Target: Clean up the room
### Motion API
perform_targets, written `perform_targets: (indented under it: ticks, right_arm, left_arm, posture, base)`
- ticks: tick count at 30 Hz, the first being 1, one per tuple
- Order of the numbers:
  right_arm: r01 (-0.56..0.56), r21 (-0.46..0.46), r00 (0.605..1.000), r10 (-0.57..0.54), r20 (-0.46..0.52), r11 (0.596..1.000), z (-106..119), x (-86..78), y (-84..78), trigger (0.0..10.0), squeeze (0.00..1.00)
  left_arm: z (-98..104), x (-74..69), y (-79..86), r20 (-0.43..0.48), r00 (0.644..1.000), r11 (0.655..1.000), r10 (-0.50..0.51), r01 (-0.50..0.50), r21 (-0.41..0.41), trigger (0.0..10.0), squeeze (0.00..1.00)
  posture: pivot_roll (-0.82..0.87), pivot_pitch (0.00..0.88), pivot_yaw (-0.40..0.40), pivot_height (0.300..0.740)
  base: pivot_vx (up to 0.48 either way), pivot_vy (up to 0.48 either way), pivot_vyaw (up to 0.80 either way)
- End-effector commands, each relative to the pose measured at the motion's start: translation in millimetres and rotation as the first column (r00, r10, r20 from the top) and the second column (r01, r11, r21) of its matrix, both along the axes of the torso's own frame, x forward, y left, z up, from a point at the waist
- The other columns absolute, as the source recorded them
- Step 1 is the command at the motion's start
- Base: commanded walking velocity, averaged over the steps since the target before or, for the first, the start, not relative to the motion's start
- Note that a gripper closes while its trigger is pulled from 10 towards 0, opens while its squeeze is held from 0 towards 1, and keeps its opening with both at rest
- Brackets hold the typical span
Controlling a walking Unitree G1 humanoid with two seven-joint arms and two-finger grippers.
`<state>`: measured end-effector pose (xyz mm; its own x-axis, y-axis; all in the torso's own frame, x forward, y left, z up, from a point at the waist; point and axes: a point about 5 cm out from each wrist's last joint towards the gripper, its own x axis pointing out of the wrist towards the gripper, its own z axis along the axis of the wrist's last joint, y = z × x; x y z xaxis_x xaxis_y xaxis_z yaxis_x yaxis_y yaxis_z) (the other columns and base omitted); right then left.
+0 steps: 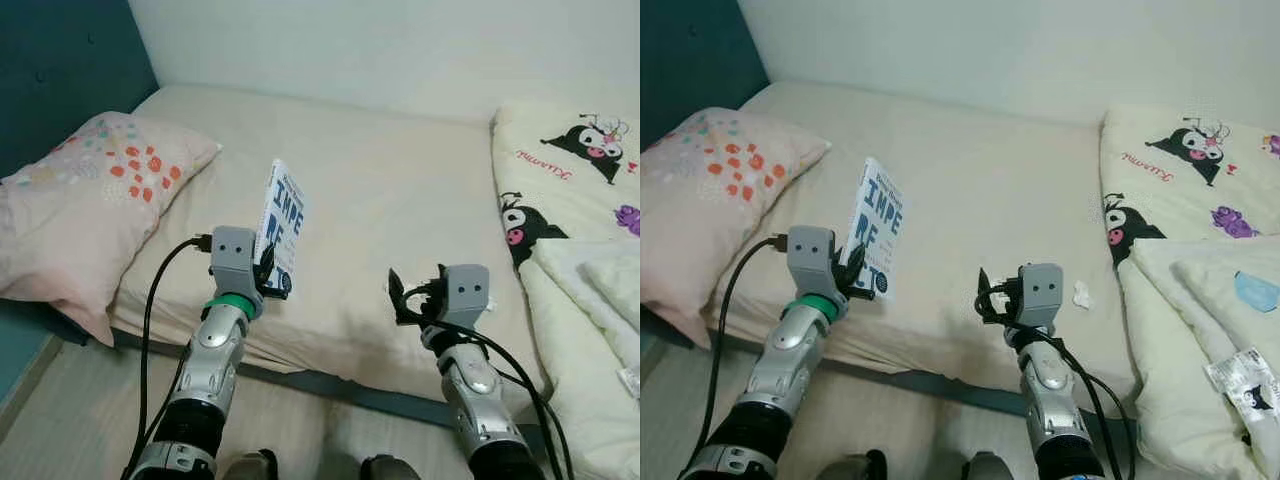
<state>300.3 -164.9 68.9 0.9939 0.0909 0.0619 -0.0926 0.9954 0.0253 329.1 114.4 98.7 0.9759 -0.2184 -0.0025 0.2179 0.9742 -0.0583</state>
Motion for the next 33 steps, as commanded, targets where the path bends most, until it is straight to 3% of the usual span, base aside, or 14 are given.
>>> perform_targets:
  ticks: [1,23,33]
  right_arm:
    - [0.010,0.008,1.000,-0.010,-0.023,1.000,-5,-2.2,-0.4,10.0,0.00]
    - [0.045,0.045,0.999,-0.045,-0.012,0.998,-4,-11.1,3.0,10.0,0.00]
    - [0.050,0.045,0.999,-0.049,-0.023,0.998,-6,-10.8,2.8,10.0,0.00]
  left_arm:
    - [-1,-1.6,0.9,-0.005,1.000,1.000,0.000,0.000,-0.002,10.0,0.00]
    - [-3,0.7,-3.6,-0.030,0.999,1.000,-0.023,0.023,0.009,10.0,0.00]
    - [-23,-7.2,10.6,-0.080,0.996,0.998,0.038,-0.035,0.044,10.0,0.00]
  posture:
    - [-0.02,0.102,0.085,0.740]
    - [-0.04,0.130,0.123,0.740]
    - [-0.04,0.117,0.117,0.740]
  base:
    - [0.000,0.000,0.00]
    - [0.000,0.000,0.00]
    - [0.000,0.000,0.00]
